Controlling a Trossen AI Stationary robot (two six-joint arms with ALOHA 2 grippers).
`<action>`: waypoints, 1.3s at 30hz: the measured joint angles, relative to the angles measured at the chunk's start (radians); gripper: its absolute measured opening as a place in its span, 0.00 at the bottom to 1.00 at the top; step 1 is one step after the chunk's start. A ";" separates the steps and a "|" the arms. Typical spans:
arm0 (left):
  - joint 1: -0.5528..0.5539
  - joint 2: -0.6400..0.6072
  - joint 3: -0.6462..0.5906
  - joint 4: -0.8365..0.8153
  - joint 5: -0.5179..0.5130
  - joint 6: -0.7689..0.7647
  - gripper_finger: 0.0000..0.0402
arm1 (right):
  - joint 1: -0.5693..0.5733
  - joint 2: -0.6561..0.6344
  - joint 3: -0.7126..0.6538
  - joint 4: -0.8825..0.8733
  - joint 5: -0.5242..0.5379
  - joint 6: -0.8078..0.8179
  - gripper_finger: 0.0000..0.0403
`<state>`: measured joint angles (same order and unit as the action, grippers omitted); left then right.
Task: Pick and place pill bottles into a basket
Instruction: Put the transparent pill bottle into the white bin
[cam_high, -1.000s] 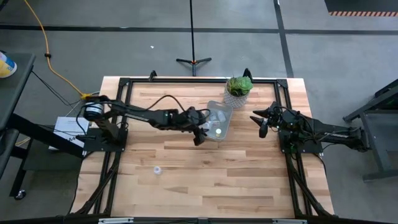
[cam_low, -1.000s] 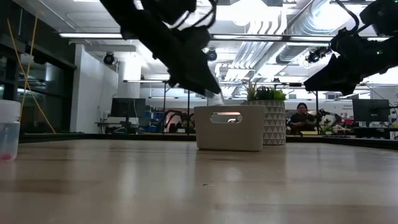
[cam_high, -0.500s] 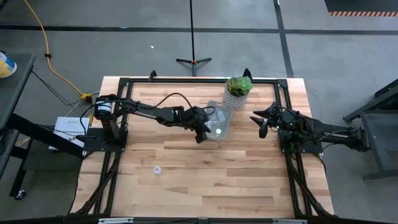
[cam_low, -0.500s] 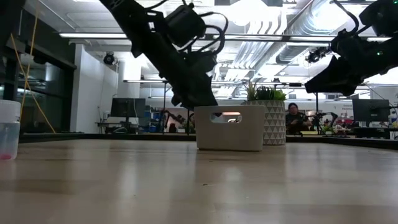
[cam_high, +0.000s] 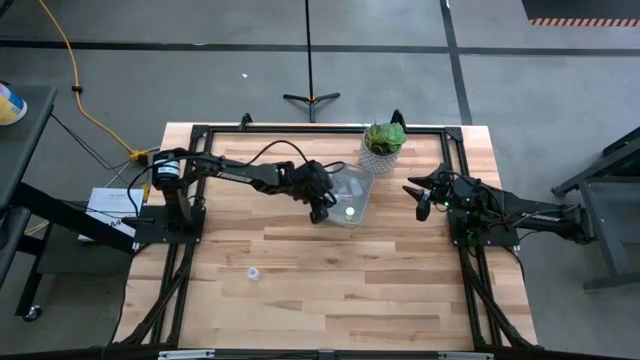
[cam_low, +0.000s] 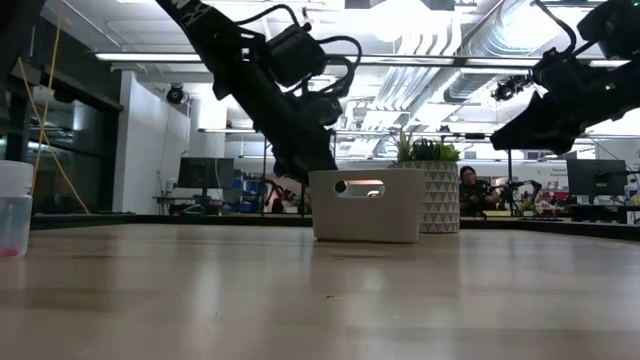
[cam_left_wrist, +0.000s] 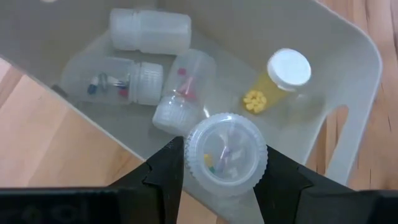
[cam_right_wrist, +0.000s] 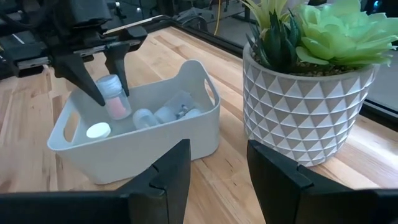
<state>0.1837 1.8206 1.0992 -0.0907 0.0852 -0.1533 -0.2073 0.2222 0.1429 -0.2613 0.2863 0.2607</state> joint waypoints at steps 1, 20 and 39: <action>0.000 0.000 0.000 -0.005 0.001 0.015 0.49 | 0.000 0.000 0.000 -0.003 0.000 0.000 0.37; 0.000 -0.001 0.000 -0.013 -0.017 0.028 0.62 | 0.000 0.000 0.000 -0.008 0.003 0.000 0.37; -0.036 -0.061 0.500 -0.718 0.009 0.123 0.73 | 0.000 0.000 0.000 -0.030 -0.004 0.000 0.37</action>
<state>0.1481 1.7596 1.5992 -0.8085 0.0938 -0.0302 -0.2070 0.2218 0.1429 -0.2916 0.2821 0.2604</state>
